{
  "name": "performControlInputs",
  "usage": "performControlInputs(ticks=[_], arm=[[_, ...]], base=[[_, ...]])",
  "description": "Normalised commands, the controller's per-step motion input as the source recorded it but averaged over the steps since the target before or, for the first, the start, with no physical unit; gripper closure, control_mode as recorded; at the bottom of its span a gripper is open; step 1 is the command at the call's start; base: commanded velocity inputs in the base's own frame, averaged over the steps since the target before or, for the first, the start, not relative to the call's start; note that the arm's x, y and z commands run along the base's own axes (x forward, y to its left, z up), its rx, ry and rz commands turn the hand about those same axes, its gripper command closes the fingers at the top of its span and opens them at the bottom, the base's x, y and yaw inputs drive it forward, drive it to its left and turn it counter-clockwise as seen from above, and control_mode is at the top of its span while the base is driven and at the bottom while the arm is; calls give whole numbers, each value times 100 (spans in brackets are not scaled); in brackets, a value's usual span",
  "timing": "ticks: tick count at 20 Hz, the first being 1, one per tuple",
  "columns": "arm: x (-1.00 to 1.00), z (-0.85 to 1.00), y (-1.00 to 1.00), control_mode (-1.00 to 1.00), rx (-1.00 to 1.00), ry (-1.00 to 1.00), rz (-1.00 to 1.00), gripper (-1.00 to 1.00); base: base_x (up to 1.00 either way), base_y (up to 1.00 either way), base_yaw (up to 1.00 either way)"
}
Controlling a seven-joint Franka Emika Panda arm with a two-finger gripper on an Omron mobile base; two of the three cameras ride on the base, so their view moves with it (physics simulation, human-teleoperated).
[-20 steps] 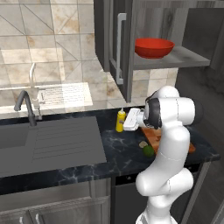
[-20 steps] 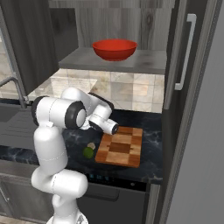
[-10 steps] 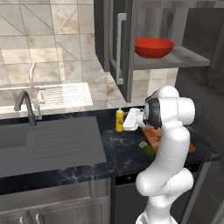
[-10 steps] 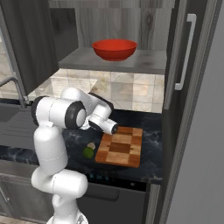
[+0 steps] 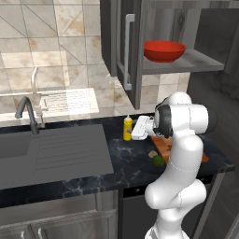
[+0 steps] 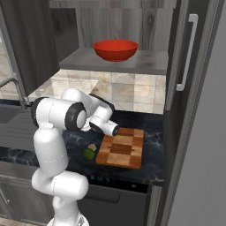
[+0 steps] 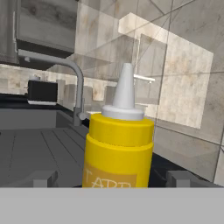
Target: Open the cabinet. Place the bowl and condiment on the counter. Then place the lime and garlic on the cutting board.
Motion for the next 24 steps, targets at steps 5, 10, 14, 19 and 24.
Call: performControlInputs(ticks=[5, 10, 14, 19, 24], arm=[[-13, 0, 0, -100, 2, 0, 1, -100], [-19, 14, 0, -100, 2, 0, 0, -100], [-20, 18, -4, -100, 0, 0, 0, -100], [-24, 22, -9, -100, 0, 0, 0, -100], [-25, 21, -8, -100, 0, 0, 0, -100]], base=[[0, 0, 0], [0, 0, 0], [0, 0, 0], [0, 0, 0], [0, 0, 0]])
